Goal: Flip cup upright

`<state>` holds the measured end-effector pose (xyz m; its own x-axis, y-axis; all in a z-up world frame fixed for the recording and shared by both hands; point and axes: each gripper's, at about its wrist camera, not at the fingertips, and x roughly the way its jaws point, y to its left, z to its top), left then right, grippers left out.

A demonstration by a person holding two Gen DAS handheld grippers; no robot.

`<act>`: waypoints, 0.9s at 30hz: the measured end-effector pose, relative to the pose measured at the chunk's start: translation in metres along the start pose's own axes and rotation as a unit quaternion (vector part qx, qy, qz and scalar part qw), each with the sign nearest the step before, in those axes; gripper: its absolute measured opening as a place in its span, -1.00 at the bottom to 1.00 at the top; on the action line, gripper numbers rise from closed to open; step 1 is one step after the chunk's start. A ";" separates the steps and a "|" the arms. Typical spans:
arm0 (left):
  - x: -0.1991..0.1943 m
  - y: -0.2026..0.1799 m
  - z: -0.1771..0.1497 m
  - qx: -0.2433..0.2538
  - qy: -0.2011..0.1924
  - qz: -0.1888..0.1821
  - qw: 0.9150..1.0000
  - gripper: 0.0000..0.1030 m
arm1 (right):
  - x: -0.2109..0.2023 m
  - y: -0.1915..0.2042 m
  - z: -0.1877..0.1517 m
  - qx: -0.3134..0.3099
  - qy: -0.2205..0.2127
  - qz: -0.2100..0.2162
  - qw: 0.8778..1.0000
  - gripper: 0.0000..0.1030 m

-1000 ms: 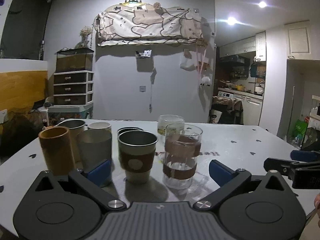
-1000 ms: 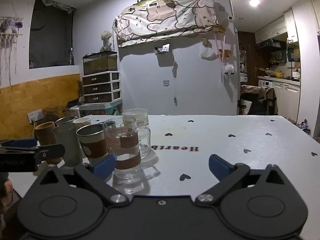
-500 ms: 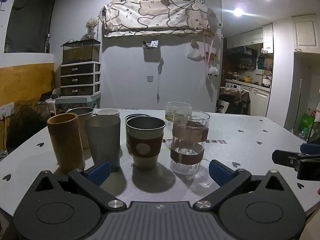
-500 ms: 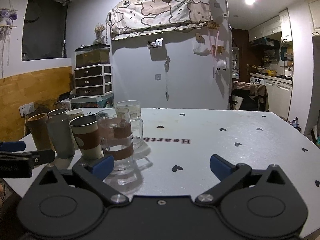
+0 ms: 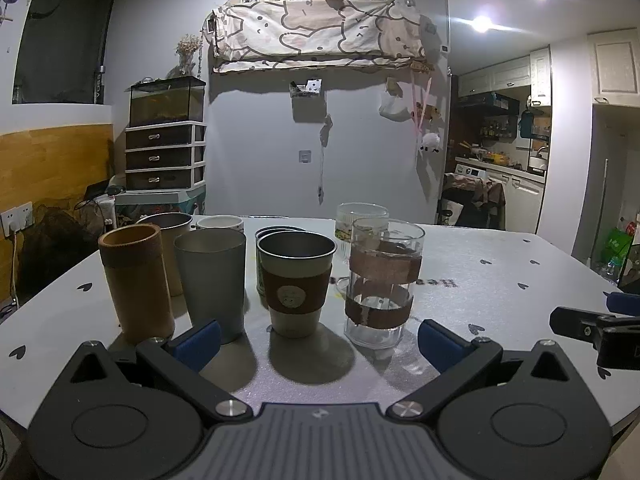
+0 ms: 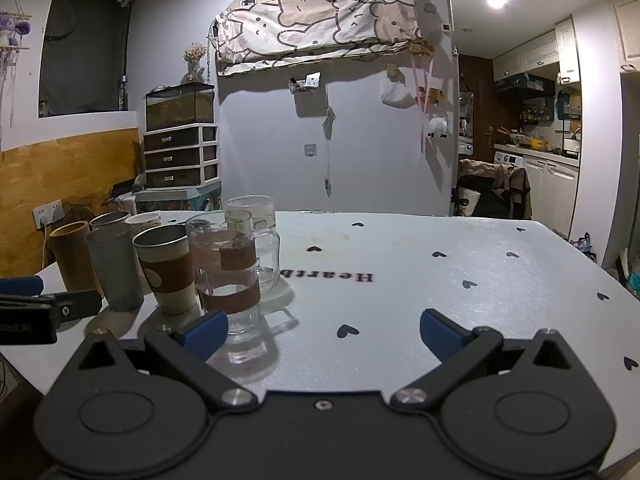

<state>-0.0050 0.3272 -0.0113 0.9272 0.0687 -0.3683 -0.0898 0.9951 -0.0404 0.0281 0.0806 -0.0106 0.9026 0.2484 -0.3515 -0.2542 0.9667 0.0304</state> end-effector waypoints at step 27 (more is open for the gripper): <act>0.000 0.000 0.000 -0.001 0.001 0.001 1.000 1.00 | 0.001 0.000 -0.001 0.000 0.003 -0.003 1.000 1.00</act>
<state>-0.0053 0.3270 -0.0107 0.9260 0.0695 -0.3711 -0.0912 0.9950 -0.0411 0.0285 0.0810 -0.0119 0.9025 0.2414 -0.3566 -0.2478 0.9684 0.0285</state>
